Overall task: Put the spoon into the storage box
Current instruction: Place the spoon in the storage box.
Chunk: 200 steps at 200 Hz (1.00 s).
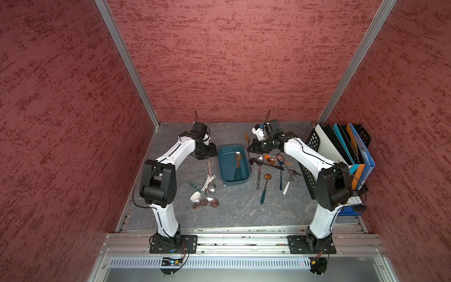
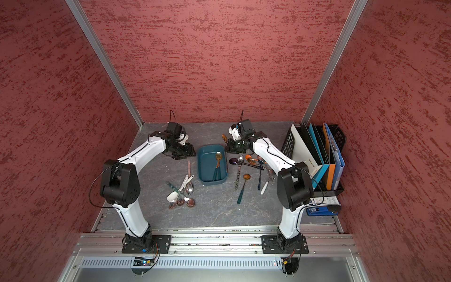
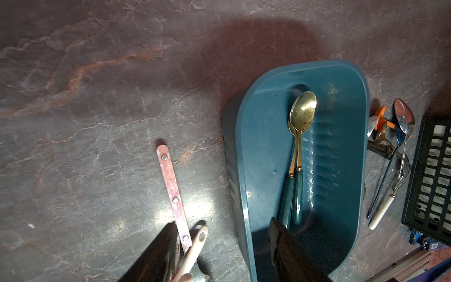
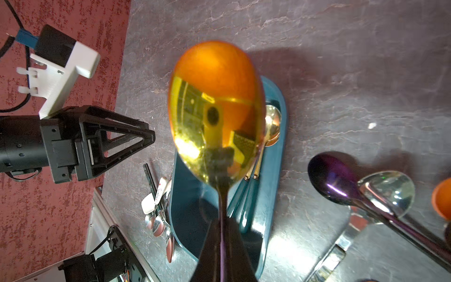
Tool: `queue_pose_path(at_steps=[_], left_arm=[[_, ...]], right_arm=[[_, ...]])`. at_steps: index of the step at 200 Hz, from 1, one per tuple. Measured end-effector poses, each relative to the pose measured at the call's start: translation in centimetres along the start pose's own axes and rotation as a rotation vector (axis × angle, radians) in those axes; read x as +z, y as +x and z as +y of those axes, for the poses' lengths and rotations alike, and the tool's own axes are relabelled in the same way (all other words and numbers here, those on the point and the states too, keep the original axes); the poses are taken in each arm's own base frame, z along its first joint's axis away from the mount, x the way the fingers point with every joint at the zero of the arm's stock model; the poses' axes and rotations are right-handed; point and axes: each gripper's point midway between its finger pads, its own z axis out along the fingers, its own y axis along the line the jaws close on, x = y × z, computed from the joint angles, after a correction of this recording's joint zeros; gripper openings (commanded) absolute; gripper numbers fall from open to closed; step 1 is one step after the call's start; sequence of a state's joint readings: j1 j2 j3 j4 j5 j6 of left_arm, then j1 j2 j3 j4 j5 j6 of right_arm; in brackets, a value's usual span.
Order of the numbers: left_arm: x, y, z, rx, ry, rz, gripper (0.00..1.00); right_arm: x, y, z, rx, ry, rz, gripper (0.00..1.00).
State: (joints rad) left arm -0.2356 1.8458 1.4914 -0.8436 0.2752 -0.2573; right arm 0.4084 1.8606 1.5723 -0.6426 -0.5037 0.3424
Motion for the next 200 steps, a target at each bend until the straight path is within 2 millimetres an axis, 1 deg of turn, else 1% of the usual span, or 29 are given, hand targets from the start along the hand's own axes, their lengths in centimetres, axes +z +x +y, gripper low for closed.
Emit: queue_pose_path(at_steps=[18,36,76,99,126,154,177,200], left_arm=[[0.0,0.0,0.1,0.001,-0.004,-0.002,0.63],[0.0,0.2,0.3,0.0,-0.012,-0.005,0.63],[-0.8,0.2,0.5,0.001,-0.024,-0.024,0.64],[-1.2,0.0,0.8,-0.004,-0.03,-0.037,0.64],[-1.3,-0.1,1.2,-0.01,-0.037,-0.041,0.65],[-1.3,-0.1,1.2,-0.01,-0.037,-0.042,0.65],[-1.3,-0.1,1.2,-0.01,-0.037,-0.042,0.65],[-1.3,-0.1,1.3,-0.011,-0.037,-0.043,0.65]], right_arm=[[1.4,0.5,0.6,0.008,0.003,0.028,0.02],[2.9,0.8,0.7,0.013,0.015,0.052,0.02],[5.6,1.9,-0.2,0.04,0.069,0.099,0.03],[6.5,2.7,-0.4,0.039,0.101,0.126,0.03],[7.7,2.6,-0.4,0.029,0.122,0.133,0.03],[9.0,3.6,-1.1,0.029,0.167,0.169,0.03],[10.2,4.1,-1.9,0.034,0.198,0.195,0.03],[10.9,4.6,-2.4,0.038,0.222,0.217,0.04]])
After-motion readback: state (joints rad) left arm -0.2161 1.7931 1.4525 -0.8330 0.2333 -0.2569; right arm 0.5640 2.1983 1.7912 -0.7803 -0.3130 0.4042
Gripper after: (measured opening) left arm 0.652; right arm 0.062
